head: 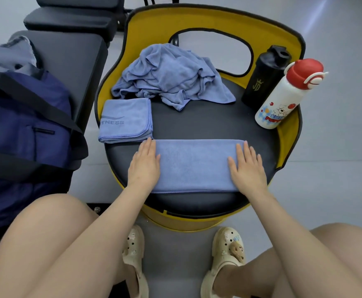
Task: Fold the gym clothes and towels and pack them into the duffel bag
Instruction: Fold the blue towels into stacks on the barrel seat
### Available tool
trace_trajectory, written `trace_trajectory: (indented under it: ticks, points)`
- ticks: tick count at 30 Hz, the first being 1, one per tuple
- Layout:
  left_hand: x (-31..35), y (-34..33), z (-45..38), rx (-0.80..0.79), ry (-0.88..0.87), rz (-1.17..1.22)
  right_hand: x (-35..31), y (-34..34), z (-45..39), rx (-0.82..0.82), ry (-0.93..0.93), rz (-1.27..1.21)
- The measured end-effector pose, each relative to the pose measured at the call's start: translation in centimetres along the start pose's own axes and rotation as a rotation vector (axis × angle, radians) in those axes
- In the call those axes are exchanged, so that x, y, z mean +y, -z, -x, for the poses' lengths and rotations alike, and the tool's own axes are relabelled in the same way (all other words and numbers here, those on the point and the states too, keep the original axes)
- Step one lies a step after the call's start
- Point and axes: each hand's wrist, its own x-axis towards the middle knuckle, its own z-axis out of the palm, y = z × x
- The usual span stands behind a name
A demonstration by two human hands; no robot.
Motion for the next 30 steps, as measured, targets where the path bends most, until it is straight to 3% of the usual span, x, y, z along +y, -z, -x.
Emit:
trace_trajectory:
  ticks: [4, 7, 10, 15, 20, 27, 30]
  points:
    - [-0.2, 1.5, -0.2, 0.091, 0.197, 0.214, -2.3, 0.5, 0.4, 0.096, 0.167, 0.023]
    - [-0.1, 2.0, -0.4, 0.056, 0.313, 0.259, -4.3, -0.1, 0.9, 0.014, 0.333, -0.024]
    - [-0.1, 2.3, -0.7, -0.063, 0.361, 0.175, -4.8, -1.0, 1.0, -0.026, 0.255, 0.027]
    - [-0.6, 3.4, -1.0, -0.187, 0.356, 0.292, -5.7, -1.2, 1.2, -0.018, 0.232, 0.049]
    - [-1.6, 5.0, -1.4, -0.089, 0.372, 0.496, -7.9, -1.5, 1.7, -0.023, 0.244, 0.036]
    - [0.5, 6.7, -0.9, 0.035, 0.198, 0.698, -9.9, -1.9, 1.5, -0.042, 0.27, 0.026]
    - [2.4, 6.5, -0.8, 0.035, 0.138, 0.718, -10.0, -1.0, 1.1, -0.07, 0.284, -0.112]
